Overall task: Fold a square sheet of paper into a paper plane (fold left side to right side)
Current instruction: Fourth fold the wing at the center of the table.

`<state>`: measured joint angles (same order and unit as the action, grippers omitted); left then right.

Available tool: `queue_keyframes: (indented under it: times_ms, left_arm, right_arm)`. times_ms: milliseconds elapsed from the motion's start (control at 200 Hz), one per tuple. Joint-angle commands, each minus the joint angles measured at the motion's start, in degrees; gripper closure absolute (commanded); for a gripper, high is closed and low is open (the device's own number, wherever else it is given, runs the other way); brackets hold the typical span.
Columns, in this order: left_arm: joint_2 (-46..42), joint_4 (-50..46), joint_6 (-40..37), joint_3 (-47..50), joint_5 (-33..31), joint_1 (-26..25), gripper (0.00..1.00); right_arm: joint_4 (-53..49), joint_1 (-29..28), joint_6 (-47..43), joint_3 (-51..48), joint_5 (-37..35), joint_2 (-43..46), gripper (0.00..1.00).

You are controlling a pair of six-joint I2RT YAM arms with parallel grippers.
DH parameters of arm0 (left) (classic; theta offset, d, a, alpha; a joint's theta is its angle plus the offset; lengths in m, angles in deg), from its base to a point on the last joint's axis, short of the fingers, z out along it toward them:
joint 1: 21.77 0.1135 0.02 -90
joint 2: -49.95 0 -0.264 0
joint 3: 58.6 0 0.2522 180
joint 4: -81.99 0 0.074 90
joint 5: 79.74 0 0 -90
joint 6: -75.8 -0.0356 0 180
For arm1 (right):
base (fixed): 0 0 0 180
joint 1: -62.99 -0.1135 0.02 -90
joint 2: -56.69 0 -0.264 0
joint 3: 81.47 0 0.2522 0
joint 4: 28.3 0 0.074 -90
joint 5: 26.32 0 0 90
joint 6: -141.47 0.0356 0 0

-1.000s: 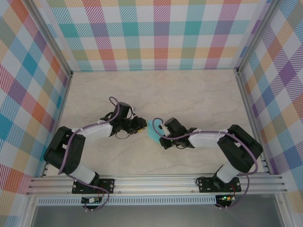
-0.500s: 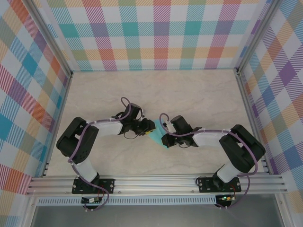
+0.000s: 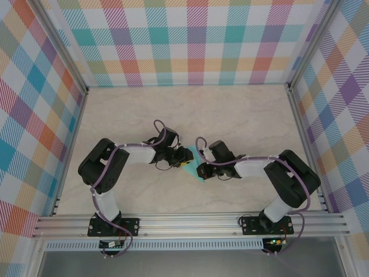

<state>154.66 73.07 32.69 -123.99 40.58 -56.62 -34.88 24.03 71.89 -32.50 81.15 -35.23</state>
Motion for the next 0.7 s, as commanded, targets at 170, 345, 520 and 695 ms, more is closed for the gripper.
queue_keyframes:
  times_ms: [170,345,520,695]
  left_arm:
    - [1.72,-2.61,-1.55,-1.65,-2.24,-0.74,0.66]
    - [2.10,-2.86,-1.90,-1.63,-2.44,-0.74,0.66]
    - [2.34,-3.25,-2.14,-1.71,-2.47,-0.74,0.66]
    - [2.16,-3.76,-2.27,-1.90,-2.84,-0.74,0.66]
  right_arm:
    - [0.51,0.73,0.67,-0.23,2.08,-2.16,0.92]
    - [0.31,0.82,0.67,0.02,2.39,-2.50,0.92]
    - [0.20,0.82,0.67,0.29,2.65,-2.39,0.90]
    - [0.29,0.79,0.38,0.36,3.08,-2.26,0.86]
